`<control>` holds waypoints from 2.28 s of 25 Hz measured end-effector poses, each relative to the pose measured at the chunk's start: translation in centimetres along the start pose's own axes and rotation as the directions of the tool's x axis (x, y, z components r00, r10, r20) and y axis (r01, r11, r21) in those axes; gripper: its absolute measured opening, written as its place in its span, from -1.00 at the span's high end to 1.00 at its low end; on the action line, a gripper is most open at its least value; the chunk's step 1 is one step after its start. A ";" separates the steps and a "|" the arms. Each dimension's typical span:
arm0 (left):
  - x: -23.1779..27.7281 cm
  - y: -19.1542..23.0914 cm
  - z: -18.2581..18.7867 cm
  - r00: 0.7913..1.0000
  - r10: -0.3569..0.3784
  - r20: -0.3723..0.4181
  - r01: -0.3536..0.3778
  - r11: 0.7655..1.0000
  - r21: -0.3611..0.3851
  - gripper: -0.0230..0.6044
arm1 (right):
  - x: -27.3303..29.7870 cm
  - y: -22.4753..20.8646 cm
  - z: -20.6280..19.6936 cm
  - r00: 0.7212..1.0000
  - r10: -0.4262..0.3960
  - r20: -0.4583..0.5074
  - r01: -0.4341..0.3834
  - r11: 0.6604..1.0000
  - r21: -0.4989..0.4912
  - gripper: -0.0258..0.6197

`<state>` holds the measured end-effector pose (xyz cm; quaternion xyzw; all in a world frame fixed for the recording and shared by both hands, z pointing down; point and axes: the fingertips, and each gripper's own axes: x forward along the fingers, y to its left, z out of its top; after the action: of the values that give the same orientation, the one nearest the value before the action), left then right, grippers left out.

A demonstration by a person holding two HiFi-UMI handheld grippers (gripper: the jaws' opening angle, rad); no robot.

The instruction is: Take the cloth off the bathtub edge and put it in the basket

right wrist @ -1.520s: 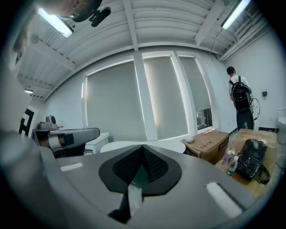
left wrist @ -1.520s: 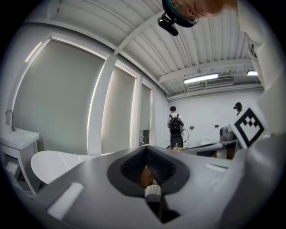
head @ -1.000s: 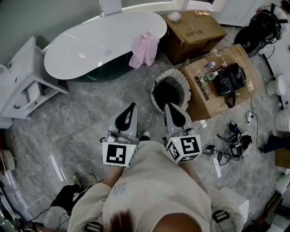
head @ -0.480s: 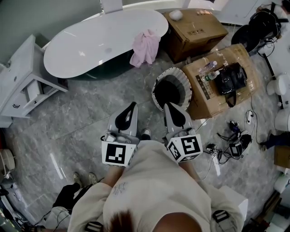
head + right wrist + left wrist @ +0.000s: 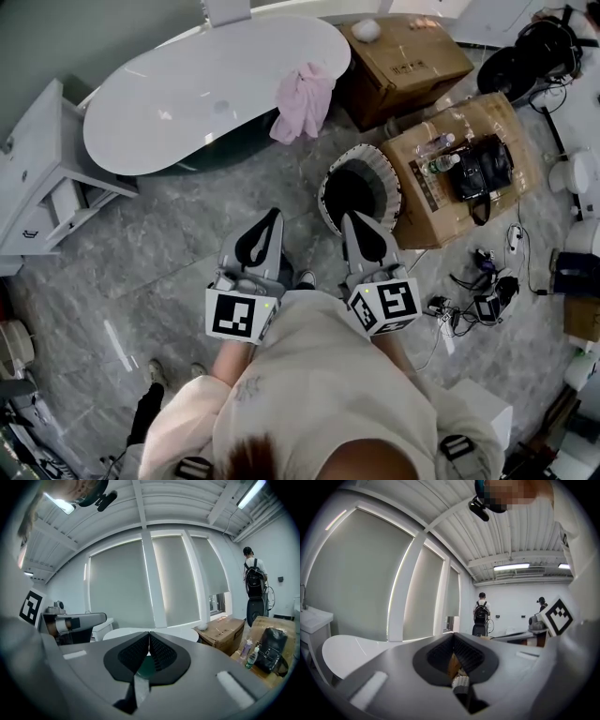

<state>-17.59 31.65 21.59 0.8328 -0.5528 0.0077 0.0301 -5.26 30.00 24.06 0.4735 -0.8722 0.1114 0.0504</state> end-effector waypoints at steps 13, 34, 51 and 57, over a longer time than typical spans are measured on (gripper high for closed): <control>4.7 8.4 0.0 0.998 -0.066 -0.013 0.066 0.998 0.004 0.77 | 9.1 1.0 1.4 0.998 -0.062 0.016 0.061 0.998 0.021 0.92; 10.9 12.9 -0.7 0.999 -0.002 -0.043 0.000 0.999 -0.050 0.77 | 16.7 -2.9 2.3 0.999 -0.020 -0.043 0.020 1.000 -0.006 0.92; 21.9 14.2 0.6 0.997 0.080 -0.015 -0.081 0.997 -0.022 0.77 | 24.3 -12.5 5.2 0.998 0.025 -0.057 -0.027 0.999 -0.031 0.92; 23.8 14.0 0.9 0.996 0.094 -0.009 -0.094 0.996 0.000 0.77 | 24.5 -15.2 5.1 0.998 0.007 -0.060 -0.009 1.000 -0.023 0.92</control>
<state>-21.29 4.31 22.39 0.8057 -0.5913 0.0126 0.0326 -5.84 0.83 26.08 0.4658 -0.8735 0.1156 0.0816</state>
